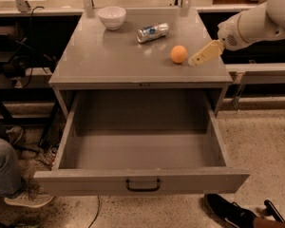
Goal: Place orange into top drawer
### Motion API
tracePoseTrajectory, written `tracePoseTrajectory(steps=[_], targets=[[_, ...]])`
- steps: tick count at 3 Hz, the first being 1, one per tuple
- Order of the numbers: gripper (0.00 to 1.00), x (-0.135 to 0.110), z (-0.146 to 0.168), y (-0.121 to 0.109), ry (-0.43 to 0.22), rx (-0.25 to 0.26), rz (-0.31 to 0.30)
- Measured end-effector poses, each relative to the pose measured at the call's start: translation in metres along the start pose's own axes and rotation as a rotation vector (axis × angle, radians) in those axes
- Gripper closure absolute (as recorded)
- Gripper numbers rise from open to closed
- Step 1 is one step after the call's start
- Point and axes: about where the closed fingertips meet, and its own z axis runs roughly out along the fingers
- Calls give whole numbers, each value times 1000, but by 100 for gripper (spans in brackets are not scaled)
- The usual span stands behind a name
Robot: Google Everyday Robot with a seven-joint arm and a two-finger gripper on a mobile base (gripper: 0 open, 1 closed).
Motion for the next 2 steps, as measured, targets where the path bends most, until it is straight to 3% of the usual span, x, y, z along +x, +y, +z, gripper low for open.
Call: tracePoseTrajectory(steps=[2], targets=[[0, -25, 55, 16, -37, -55, 16]])
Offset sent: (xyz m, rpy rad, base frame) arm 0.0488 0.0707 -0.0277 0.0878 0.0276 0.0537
